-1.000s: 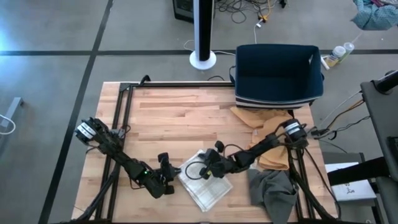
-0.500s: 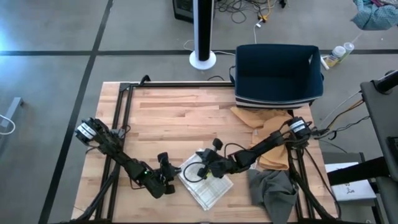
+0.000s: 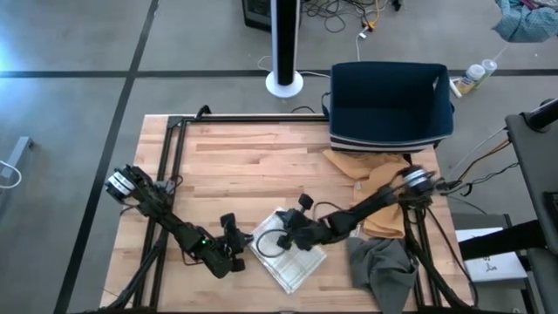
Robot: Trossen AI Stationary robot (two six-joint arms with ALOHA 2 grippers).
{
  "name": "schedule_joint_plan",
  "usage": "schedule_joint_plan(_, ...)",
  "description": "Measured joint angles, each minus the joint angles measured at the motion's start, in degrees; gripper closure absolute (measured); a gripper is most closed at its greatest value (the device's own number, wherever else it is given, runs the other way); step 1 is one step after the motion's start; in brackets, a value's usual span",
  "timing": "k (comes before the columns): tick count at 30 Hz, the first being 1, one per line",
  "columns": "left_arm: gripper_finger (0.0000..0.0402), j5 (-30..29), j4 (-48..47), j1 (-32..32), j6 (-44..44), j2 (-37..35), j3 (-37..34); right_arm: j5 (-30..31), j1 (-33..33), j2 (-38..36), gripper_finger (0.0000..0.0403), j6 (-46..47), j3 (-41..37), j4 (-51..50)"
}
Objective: Fold towel
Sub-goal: Fold the white towel
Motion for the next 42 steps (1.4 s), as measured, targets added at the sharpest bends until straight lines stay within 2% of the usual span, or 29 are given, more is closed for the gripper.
schedule_joint_plan(4, 0.0364, 0.9, -1.6, 0.1, 0.4, -2.6, -0.2, 0.3, 5.7, -5.3, 0.0403, 1.4, -0.9, -5.9)
schedule_joint_plan(11, 0.0364, 1.6, -0.5, -0.4, 2.5, -11.6, 0.1, 3.7, 15.6, -4.9, 0.0403, 14.5, -3.4, -10.9)
schedule_joint_plan(16, 0.0364, 2.7, 13.3, -2.1, 7.0, -12.3, 1.4, 8.8, 20.3, -3.8, 0.0403, 25.0, -6.4, -13.0)
schedule_joint_plan(19, 0.0364, 4.0, 20.7, -3.1, 7.7, -10.0, 2.7, 8.9, 22.0, -4.1, 0.0403, 29.3, -7.5, -17.5)
schedule_joint_plan(22, 0.0364, 3.9, 20.1, -3.6, 5.9, -8.0, 5.4, 9.2, 23.3, -5.2, 0.0403, 32.2, -7.4, -21.1)
schedule_joint_plan(30, 0.0364, 5.2, 9.7, -3.6, 1.5, -7.1, 16.2, 8.6, 27.0, -6.8, 0.0403, 32.8, -7.4, -23.8)
schedule_joint_plan(31, 0.0364, 5.8, 9.3, -3.6, 1.4, -7.1, 17.6, 8.6, 27.1, -6.8, 0.0403, 32.8, -7.4, -23.8)
schedule_joint_plan(34, 0.0364, 12.9, 8.3, -3.9, 2.0, -7.1, 20.5, 6.6, 27.4, -7.5, 0.0403, 32.8, -7.4, -24.1)
schedule_joint_plan(36, 0.0364, 14.2, 7.9, -5.3, 1.3, -6.5, 21.7, 4.9, 27.4, -8.0, 0.0403, 32.8, -7.4, -24.0)
schedule_joint_plan(42, 0.0364, 14.5, 6.9, -11.0, -9.7, -1.9, 22.5, 4.0, 27.1, -9.3, 0.0403, 32.2, -7.3, -27.4)
